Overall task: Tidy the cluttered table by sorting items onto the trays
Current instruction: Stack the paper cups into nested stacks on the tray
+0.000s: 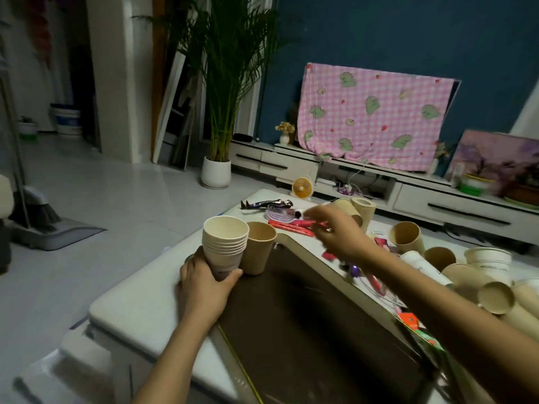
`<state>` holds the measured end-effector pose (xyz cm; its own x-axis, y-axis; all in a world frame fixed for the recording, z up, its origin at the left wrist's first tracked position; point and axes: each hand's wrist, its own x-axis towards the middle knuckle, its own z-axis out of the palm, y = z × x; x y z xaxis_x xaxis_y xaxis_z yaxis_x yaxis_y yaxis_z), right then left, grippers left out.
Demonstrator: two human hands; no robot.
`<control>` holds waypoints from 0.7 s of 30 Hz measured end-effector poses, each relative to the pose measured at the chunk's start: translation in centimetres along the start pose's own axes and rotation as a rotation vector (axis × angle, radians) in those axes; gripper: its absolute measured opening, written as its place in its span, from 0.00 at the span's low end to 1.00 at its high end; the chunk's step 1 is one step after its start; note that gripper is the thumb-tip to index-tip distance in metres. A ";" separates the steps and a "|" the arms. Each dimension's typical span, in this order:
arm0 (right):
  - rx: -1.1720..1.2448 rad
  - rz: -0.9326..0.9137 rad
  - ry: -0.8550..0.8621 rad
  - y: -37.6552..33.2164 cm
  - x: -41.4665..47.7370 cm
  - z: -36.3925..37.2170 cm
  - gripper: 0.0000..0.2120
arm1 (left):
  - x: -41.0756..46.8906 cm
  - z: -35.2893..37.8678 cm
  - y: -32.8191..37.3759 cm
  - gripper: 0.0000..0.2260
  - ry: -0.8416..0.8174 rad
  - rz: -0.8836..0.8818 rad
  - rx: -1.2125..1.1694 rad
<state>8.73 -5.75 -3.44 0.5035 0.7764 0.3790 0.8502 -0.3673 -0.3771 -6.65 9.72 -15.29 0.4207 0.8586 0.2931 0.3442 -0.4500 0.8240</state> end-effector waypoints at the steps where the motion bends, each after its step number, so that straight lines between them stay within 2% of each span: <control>1: -0.099 0.093 0.016 2.4 -0.6 -1.3 0.17 | 0.1 0.0 0.0 0.33 -0.004 -0.003 0.004; 3: -0.367 0.264 0.006 6.9 -2.1 -3.7 0.20 | 0.0 0.1 0.1 0.34 -0.009 -0.013 0.005; 5: -0.566 0.347 -0.091 10.1 -3.3 -5.6 0.21 | 0.0 0.1 0.2 0.34 -0.014 -0.022 0.005; 9: -0.655 0.437 -0.318 12.9 -4.2 -6.5 0.25 | -0.1 0.2 0.3 0.33 -0.016 -0.019 -0.009; 11: -0.662 0.468 -0.399 13.2 -3.9 -6.6 0.21 | 0.0 0.2 0.2 0.32 -0.007 -0.011 -0.010; 14: -0.711 0.441 -0.468 12.7 -3.1 -7.1 0.09 | -0.1 0.3 0.3 0.32 0.000 -0.010 -0.005; 15: -0.719 0.421 -0.457 11.9 -2.8 -7.5 0.06 | -0.1 0.3 0.3 0.32 0.001 -0.011 -0.002; 17: -0.715 0.358 -0.397 9.8 -2.2 -8.4 0.06 | -0.1 0.4 0.3 0.32 0.004 -0.018 0.000; 19: -0.666 0.225 -0.240 7.0 -1.4 -9.0 0.07 | -0.1 0.4 0.3 0.32 0.007 -0.023 -0.006; 21: -0.449 0.045 -0.036 3.2 -0.9 -8.7 0.06 | -0.1 0.4 0.4 0.32 0.009 -0.019 -0.016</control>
<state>12.36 -12.09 2.35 0.5425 0.7690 0.3381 0.8140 -0.5807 0.0145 -6.22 9.30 -15.17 0.4066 0.8692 0.2812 0.3391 -0.4294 0.8370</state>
